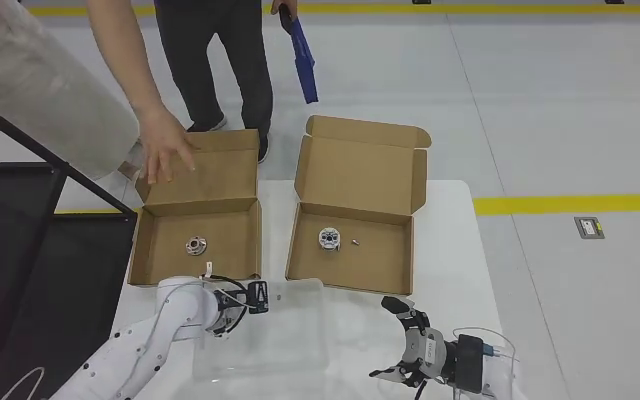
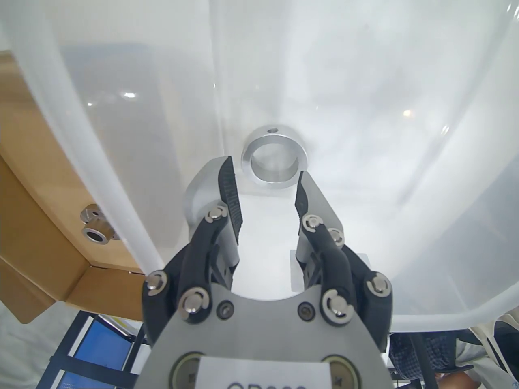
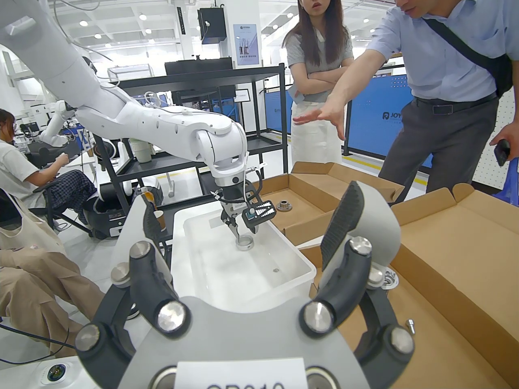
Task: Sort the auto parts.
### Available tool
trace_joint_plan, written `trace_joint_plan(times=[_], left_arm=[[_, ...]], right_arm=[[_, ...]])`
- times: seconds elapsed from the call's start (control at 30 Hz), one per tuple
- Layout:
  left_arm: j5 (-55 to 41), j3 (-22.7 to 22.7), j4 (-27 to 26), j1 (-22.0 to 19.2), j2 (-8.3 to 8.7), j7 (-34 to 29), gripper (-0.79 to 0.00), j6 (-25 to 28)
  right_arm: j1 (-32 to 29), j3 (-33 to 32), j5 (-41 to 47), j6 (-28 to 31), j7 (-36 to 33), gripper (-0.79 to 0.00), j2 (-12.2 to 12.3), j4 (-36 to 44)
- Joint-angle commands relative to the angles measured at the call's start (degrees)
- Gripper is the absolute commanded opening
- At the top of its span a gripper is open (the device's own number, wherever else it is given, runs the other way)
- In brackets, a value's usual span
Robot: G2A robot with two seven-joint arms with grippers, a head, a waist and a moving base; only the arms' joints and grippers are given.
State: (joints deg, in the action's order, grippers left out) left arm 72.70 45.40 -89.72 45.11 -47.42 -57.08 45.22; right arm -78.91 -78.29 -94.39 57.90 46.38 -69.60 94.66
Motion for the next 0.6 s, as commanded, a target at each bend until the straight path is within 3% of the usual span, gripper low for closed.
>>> trace_joint_plan(times=[0.0, 0.57], left_arm=[[0.32, -0.51, 0.68, -0.36, -0.3, 0.24, -0.422, 0.1], [1.47, -2.96, 2.76, -1.5, -2.02, -0.36, -0.425, 1.37]], right_arm=[[0.0, 0.0, 0.0, 0.0, 0.0, 0.0, 0.0, 0.0], [0.0, 0.0, 0.0, 0.0, 0.0, 0.0, 0.0, 0.0]])
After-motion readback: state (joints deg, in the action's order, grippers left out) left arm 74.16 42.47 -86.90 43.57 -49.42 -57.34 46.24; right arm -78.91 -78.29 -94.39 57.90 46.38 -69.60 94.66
